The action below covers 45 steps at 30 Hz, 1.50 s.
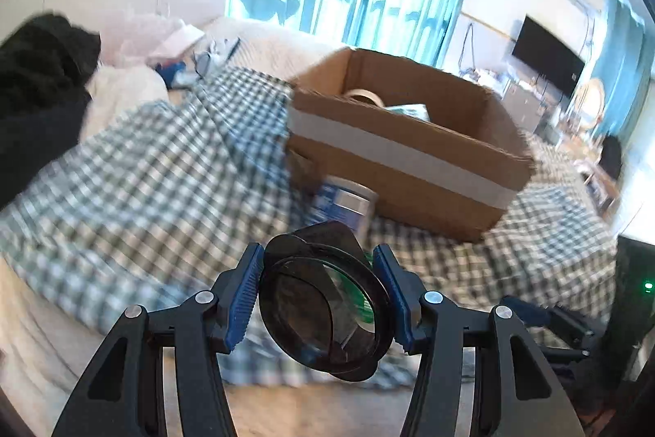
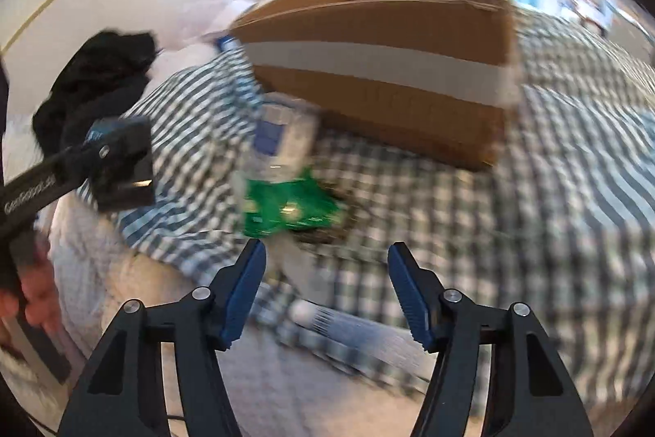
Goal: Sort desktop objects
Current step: 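Grasp the black round ring with the left tool, then grasp the white comb with the right tool while the left tool holds the black ring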
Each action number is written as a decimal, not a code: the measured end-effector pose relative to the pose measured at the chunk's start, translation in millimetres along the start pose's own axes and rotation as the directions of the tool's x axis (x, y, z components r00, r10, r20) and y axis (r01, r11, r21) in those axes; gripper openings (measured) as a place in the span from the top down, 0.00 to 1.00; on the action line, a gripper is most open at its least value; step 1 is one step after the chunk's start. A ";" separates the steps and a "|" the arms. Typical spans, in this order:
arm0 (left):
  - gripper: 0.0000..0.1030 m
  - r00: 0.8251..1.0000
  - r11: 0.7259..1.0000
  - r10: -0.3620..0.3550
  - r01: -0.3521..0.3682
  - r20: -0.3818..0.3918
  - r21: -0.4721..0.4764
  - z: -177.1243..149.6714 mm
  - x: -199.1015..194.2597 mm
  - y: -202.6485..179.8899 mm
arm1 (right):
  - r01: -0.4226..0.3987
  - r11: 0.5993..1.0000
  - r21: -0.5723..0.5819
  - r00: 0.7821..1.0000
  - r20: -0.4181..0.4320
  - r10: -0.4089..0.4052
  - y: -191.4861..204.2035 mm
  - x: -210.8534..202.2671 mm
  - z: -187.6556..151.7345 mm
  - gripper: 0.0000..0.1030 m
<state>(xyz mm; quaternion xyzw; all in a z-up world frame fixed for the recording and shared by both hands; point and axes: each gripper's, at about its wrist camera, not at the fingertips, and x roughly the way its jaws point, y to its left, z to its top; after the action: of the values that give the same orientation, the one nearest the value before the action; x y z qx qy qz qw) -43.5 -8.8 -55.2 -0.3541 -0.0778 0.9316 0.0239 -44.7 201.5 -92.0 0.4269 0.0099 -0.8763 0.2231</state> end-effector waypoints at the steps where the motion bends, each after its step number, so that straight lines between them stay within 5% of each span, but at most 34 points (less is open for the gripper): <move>1: 0.46 1.000 1.000 0.016 -0.016 0.005 0.015 0.9 0.4 4.6 | -0.005 1.000 -0.025 1.000 -0.008 0.005 7.4 7.0 1.6 0.47; 6: 0.46 0.997 0.997 0.058 -0.061 -0.046 -0.057 -12.3 16.6 30.3 | 0.024 0.983 -0.182 0.994 -0.104 -0.043 30.5 50.2 0.4 0.66; 17: 0.45 0.992 0.993 0.117 -0.119 -0.039 -0.027 -13.1 35.5 36.1 | -0.015 0.908 -0.419 0.967 -0.238 -0.094 35.5 89.1 -7.1 0.67; 31: 0.45 0.996 0.995 0.086 -0.088 -0.032 -0.044 -14.3 38.7 32.5 | 0.066 0.819 -0.570 0.965 -0.172 -0.197 59.2 96.9 -15.9 0.73; 38: 0.45 0.993 0.993 0.115 -0.115 0.007 -0.020 -15.5 35.0 28.5 | 0.089 0.815 -0.573 0.973 -0.124 -0.194 68.8 74.6 -14.6 0.74; 45: 0.45 0.989 0.989 0.146 -0.145 0.028 -0.033 -16.7 31.9 31.3 | 0.077 0.858 -0.508 0.989 -0.071 -0.131 60.0 39.9 -3.2 0.75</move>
<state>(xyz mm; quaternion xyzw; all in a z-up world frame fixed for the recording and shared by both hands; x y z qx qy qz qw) -56.0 -34.3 -93.5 -0.3450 -0.0666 0.9349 -0.0508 -39.8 132.9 -113.7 0.3970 0.2729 -0.8309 0.2783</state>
